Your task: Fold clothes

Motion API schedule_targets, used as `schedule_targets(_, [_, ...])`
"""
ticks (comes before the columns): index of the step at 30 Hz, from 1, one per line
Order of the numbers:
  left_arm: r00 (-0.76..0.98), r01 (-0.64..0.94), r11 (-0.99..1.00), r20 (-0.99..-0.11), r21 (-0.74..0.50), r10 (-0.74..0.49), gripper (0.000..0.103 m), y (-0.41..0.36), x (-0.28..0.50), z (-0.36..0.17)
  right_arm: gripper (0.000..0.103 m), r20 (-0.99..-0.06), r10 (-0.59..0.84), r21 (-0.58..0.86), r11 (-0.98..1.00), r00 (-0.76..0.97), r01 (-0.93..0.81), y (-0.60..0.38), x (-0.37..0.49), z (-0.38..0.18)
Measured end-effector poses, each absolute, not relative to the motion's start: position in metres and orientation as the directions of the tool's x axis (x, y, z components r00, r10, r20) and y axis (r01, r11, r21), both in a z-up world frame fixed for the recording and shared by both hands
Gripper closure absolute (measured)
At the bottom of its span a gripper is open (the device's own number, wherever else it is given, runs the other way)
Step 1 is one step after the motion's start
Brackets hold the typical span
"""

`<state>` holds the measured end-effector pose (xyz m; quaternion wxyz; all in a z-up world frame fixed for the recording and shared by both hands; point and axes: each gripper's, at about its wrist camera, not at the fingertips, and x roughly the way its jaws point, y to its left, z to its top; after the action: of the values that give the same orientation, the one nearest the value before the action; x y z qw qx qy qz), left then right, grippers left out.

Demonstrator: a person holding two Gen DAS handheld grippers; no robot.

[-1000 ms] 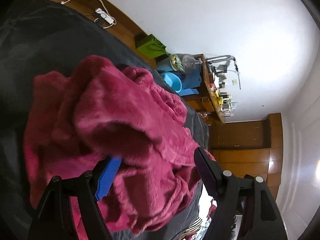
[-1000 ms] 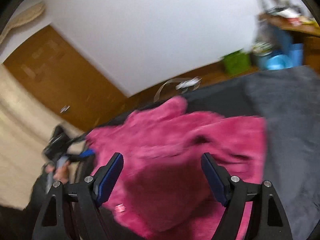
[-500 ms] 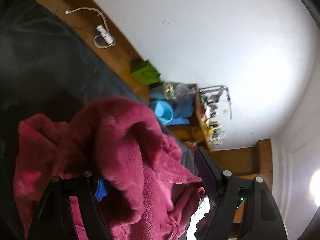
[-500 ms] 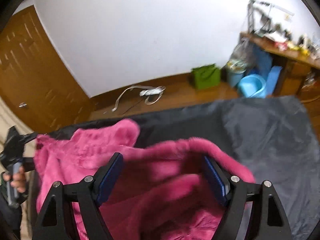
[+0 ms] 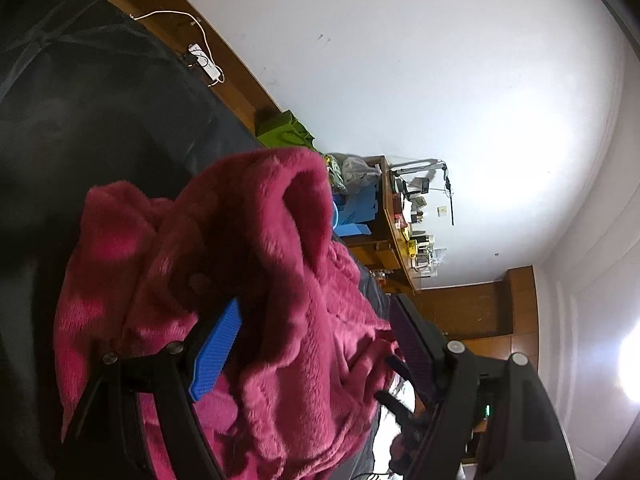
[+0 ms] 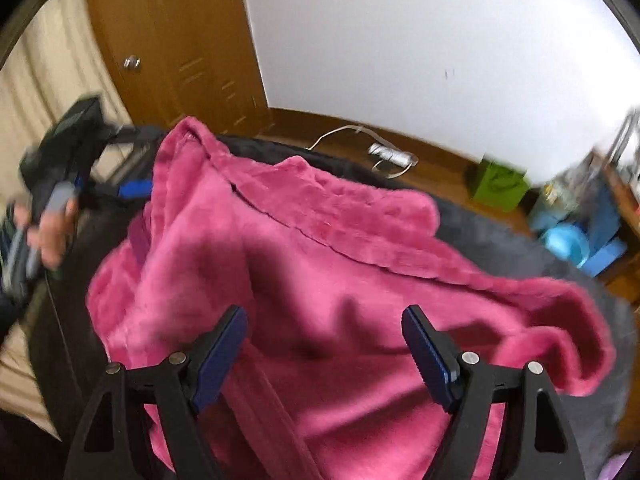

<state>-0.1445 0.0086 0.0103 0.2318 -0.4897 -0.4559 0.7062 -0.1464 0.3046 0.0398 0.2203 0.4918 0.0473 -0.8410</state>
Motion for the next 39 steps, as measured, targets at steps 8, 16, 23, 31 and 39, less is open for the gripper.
schedule_targets(8, [-0.372, 0.132, -0.484, -0.496, -0.865, 0.785, 0.023, 0.016, -0.144, 0.002, 0.021, -0.923, -0.221, 0.135, -0.953, -0.315, 0.273, 0.297, -0.213, -0.011])
schedule_targets(16, [-0.407, 0.108, -0.437, -0.441, -0.893, 0.800, 0.023, 0.026, -0.157, 0.008, 0.021, -0.827, -0.128, 0.006, -0.976, -0.547, 0.219, 0.286, -0.243, 0.015])
schedule_targets(23, [-0.409, 0.096, -0.408, -0.410, -0.908, 0.815, 0.023, 0.036, -0.169, 0.011, 0.021, -0.786, -0.306, 0.091, -0.917, -0.537, 0.388, 0.279, -0.189, 0.050])
schedule_targets(31, [-0.401, 0.101, -0.405, -0.410, -0.909, 0.819, 0.022, 0.029, -0.172, 0.014, 0.021, -0.864, -0.338, -0.028, -0.709, -0.374, 0.705, 0.237, -0.102, 0.040])
schedule_targets(39, [-0.417, 0.129, -0.409, -0.423, -0.903, 0.804, 0.022, 0.026, -0.177, 0.016, 0.021, -0.882, -0.223, -0.209, -0.605, -0.415, 0.769, 0.198, -0.088, 0.015])
